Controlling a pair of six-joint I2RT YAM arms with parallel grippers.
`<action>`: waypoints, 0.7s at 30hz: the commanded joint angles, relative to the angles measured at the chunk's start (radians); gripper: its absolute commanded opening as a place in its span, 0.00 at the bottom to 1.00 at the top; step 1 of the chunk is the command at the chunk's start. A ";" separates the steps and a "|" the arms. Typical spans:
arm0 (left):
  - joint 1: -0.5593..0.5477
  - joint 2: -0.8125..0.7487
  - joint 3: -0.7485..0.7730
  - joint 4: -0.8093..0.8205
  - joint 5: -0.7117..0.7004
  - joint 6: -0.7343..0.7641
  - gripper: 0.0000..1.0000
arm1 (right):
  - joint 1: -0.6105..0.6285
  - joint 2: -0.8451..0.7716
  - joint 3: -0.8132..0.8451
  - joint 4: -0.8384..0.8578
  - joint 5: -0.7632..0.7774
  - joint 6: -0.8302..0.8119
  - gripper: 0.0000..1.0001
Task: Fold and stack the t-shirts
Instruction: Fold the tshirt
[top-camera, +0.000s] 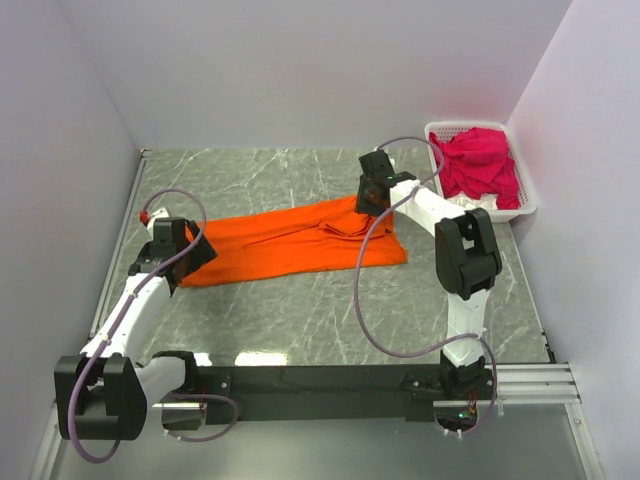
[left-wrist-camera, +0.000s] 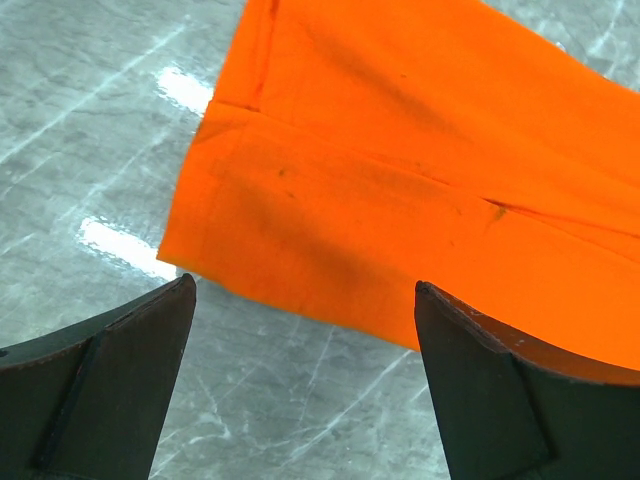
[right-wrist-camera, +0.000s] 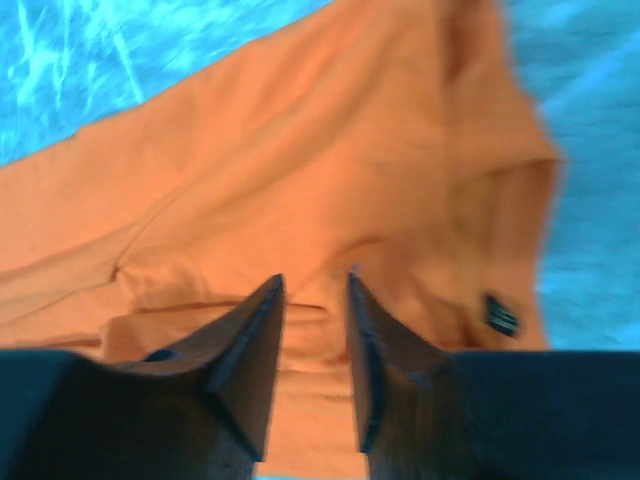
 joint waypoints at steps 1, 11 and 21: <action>-0.011 -0.003 0.013 0.029 0.000 0.019 0.96 | -0.018 -0.096 -0.011 -0.040 0.069 -0.004 0.41; -0.031 0.000 0.013 0.026 -0.003 0.022 0.96 | -0.055 -0.090 -0.069 -0.031 0.009 0.077 0.44; -0.044 0.018 0.015 0.018 -0.011 0.022 0.96 | -0.053 -0.047 -0.071 0.017 -0.077 0.128 0.43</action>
